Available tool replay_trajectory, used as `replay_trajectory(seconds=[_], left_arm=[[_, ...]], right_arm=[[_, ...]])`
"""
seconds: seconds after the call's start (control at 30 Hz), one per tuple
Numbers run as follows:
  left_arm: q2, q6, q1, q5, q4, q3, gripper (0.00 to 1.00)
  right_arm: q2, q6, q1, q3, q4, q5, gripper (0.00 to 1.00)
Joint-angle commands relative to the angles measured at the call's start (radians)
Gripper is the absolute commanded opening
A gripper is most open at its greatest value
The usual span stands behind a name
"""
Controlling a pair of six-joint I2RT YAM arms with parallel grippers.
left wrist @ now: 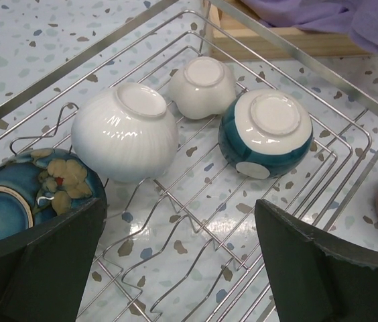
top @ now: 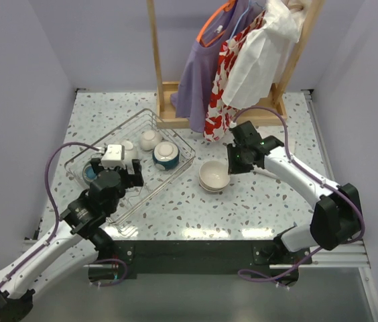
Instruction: Unload the bowls from the dish rack
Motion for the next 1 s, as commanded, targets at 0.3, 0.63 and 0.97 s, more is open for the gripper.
replay_trajectory(seconds=[0.3,0.63,0.97], left_arm=[[0.308,-0.072,0.003,0.052,-0.05,0.233,1.0],[0.6,-0.196,0.029,0.229,-0.113,0.43,1.0],[0.7,-0.411,0.218,0.519,0.08,0.368,1.0]], right_arm=[[-0.137,-0.054,-0.002,0.085,-0.02,0.023,0.62],[-0.167,-0.057,-0.002,0.051,0.003,-0.014,0.9],[-0.223,-0.052,-0.002,-0.005,0.025,-0.035,0.92]])
